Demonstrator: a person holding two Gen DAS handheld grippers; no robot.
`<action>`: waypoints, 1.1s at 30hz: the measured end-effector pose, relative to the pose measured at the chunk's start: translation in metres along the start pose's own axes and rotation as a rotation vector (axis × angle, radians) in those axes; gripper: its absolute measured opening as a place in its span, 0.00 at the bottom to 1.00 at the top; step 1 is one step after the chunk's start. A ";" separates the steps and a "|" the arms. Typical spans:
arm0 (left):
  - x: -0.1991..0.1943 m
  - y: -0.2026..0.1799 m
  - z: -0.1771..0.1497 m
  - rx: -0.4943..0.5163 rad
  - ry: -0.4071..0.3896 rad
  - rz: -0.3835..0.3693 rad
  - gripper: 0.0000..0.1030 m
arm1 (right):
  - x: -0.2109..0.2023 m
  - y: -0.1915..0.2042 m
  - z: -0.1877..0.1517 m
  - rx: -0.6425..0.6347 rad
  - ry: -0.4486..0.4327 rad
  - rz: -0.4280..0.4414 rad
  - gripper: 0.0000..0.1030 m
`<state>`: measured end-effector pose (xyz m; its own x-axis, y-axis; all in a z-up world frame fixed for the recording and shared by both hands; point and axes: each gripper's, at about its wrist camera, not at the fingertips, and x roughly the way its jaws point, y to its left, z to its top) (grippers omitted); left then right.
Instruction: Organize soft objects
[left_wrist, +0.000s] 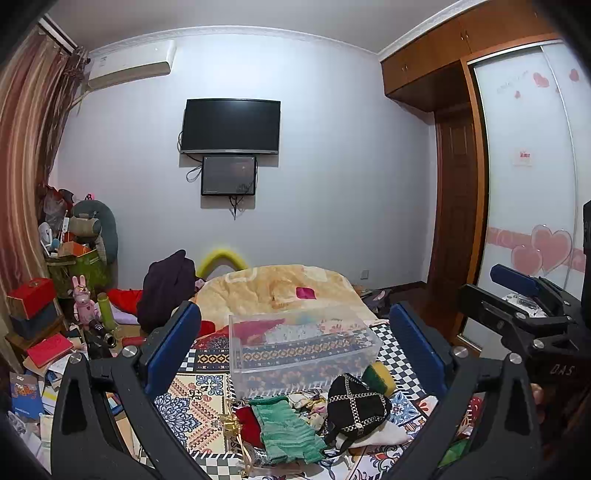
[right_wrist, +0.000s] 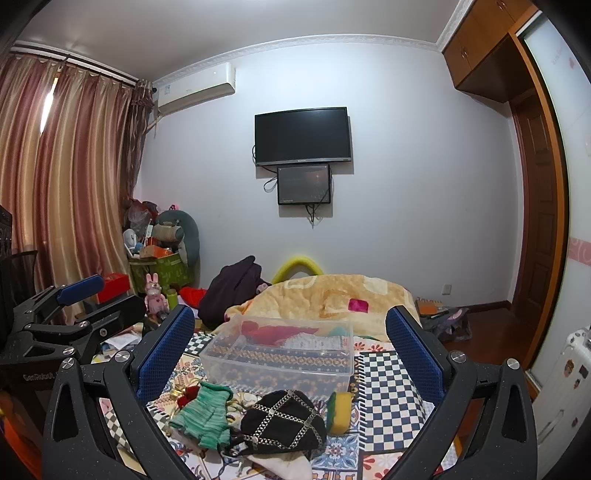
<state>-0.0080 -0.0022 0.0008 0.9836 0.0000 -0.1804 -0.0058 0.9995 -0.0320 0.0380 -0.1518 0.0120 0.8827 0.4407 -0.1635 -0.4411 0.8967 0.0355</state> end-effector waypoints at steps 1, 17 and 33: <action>0.001 0.000 0.000 0.000 0.004 -0.001 1.00 | 0.002 0.000 -0.001 0.000 0.006 -0.002 1.00; 0.058 0.022 -0.050 -0.053 0.261 -0.006 1.00 | 0.054 -0.016 -0.051 0.035 0.227 -0.006 1.00; 0.105 0.036 -0.115 -0.117 0.492 -0.051 0.75 | 0.103 -0.019 -0.106 0.129 0.505 0.144 0.98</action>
<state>0.0743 0.0301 -0.1327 0.7819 -0.0923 -0.6165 -0.0079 0.9874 -0.1578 0.1203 -0.1275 -0.1099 0.6132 0.5135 -0.6002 -0.5002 0.8405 0.2081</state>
